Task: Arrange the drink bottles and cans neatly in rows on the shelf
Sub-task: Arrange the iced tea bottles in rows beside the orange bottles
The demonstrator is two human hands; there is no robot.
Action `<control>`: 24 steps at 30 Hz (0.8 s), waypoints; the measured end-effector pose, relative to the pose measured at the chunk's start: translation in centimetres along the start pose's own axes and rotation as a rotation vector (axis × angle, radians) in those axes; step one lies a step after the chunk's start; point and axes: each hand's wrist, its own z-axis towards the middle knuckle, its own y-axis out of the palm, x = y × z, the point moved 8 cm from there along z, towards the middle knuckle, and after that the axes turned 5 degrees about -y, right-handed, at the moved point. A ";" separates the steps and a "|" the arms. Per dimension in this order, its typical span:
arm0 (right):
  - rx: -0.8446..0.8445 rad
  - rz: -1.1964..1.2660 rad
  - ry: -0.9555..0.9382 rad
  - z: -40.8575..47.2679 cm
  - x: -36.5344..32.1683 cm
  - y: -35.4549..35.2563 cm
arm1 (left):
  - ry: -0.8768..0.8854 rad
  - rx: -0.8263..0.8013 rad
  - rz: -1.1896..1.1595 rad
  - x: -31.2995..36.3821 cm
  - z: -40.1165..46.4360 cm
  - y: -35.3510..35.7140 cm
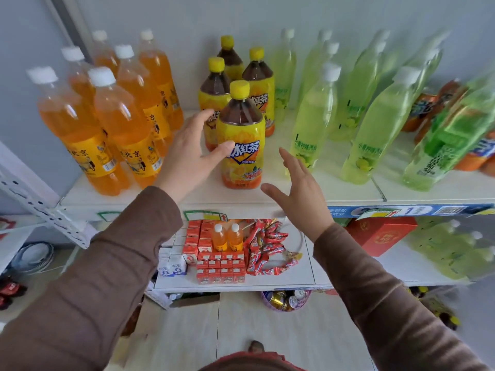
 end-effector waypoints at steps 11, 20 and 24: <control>-0.157 0.509 0.083 5.5 1.7 4.9 | -0.164 0.040 -0.213 -2.7 9.2 -0.4; -0.170 0.667 0.119 7.3 1.9 6.7 | -0.369 -0.148 -0.664 -6.7 13.3 3.0; -0.179 0.699 0.126 7.5 2.1 6.8 | -0.356 -0.188 -0.727 -7.1 13.5 3.7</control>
